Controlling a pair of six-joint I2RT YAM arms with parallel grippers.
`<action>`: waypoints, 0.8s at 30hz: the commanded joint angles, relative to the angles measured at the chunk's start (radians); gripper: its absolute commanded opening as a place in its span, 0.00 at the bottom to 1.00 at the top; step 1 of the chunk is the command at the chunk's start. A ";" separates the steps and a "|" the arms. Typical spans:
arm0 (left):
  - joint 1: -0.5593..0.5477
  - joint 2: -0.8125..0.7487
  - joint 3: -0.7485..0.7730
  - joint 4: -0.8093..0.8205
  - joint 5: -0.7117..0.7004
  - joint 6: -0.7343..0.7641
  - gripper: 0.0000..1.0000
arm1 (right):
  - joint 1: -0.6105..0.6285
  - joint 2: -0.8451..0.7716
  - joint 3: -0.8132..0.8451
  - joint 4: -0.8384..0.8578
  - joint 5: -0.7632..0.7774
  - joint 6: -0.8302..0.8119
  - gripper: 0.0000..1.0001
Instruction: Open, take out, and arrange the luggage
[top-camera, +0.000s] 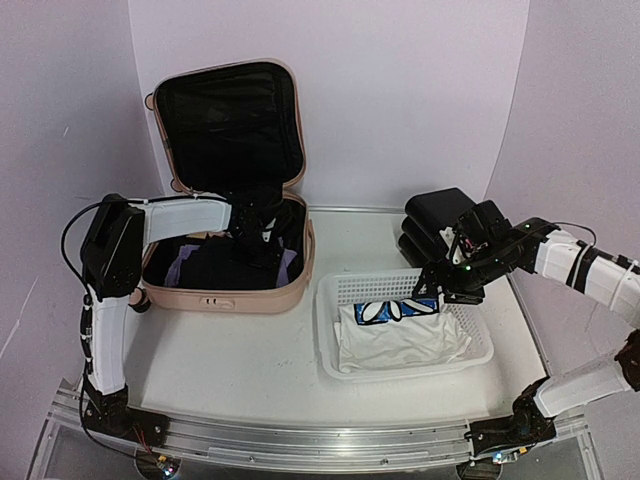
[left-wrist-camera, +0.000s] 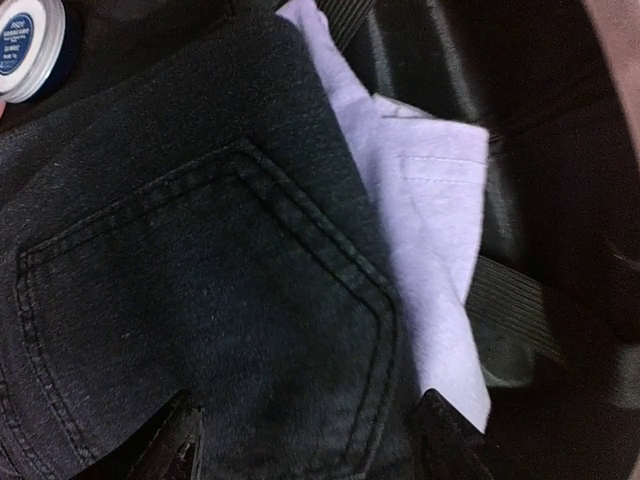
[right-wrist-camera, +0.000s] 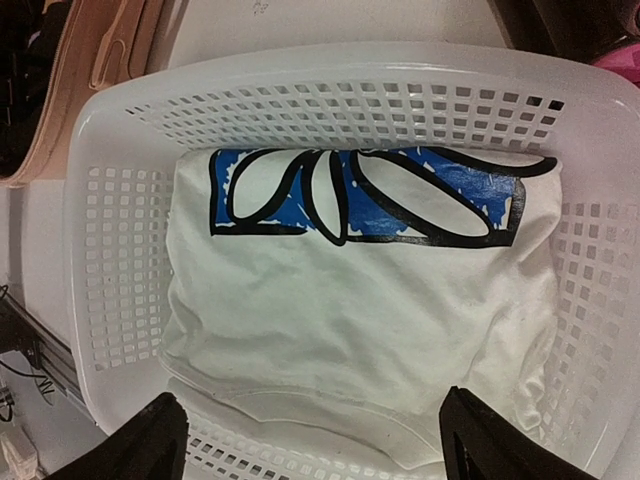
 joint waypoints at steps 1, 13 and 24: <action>-0.002 0.038 0.086 -0.029 -0.039 0.010 0.74 | 0.001 -0.022 0.011 0.029 -0.022 0.005 0.89; -0.003 0.090 0.123 -0.052 -0.086 0.021 0.66 | 0.001 0.012 0.043 0.031 -0.047 0.032 0.89; 0.006 -0.041 0.080 -0.046 -0.080 0.012 0.25 | 0.104 0.168 0.214 0.095 -0.045 0.075 0.89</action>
